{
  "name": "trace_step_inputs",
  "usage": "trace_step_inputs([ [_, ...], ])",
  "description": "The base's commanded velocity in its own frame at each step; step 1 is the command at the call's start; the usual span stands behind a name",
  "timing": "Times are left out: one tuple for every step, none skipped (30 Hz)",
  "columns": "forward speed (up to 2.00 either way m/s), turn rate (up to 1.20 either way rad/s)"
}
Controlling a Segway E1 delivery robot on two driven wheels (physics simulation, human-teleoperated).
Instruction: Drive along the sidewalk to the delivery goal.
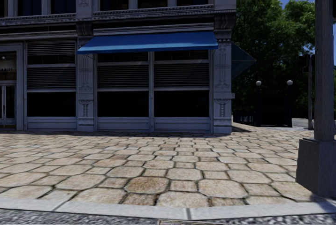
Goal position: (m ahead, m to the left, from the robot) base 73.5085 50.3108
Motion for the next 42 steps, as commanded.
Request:
trace_step_inputs([
  [2.00,0.01],
  [2.00,0.09],
  [2.00,0.09],
  [2.00,0.17],
  [2.00,0.18],
  [1.94,0.19],
  [1.94,0.19],
  [1.77,0.20],
  [1.51,0.23],
  [1.33,0.27],
  [1.33,0.27],
  [1.26,0.31],
  [1.24,0.33],
  [1.24,0.33],
  [1.23,0.36],
  [1.23,0.39],
  [1.23,0.42],
  [1.23,0.42],
  [1.23,0.44],
  [1.22,0.45],
  [1.22,0.45],
  [1.22,0.47],
  [1.22,0.48],
  [1.22,0.52],
  [1.22,0.52],
  [1.22,0.57],
  [1.22,0.58],
  [1.22,0.58],
  [1.22,0.58],
  [1.22,0.58],
  [1.22,0.58],
  [1.22,0.58],
  [1.22,0.58],
  [1.22,0.58],
  [1.22,0.58],
  [1.22,0.58],
  [1.22,0.58],
  [1.22,0.58],
  [1.23,0.58],
  [1.23,0.58],
  [1.23,0.58],
  [1.23,0.58],
])
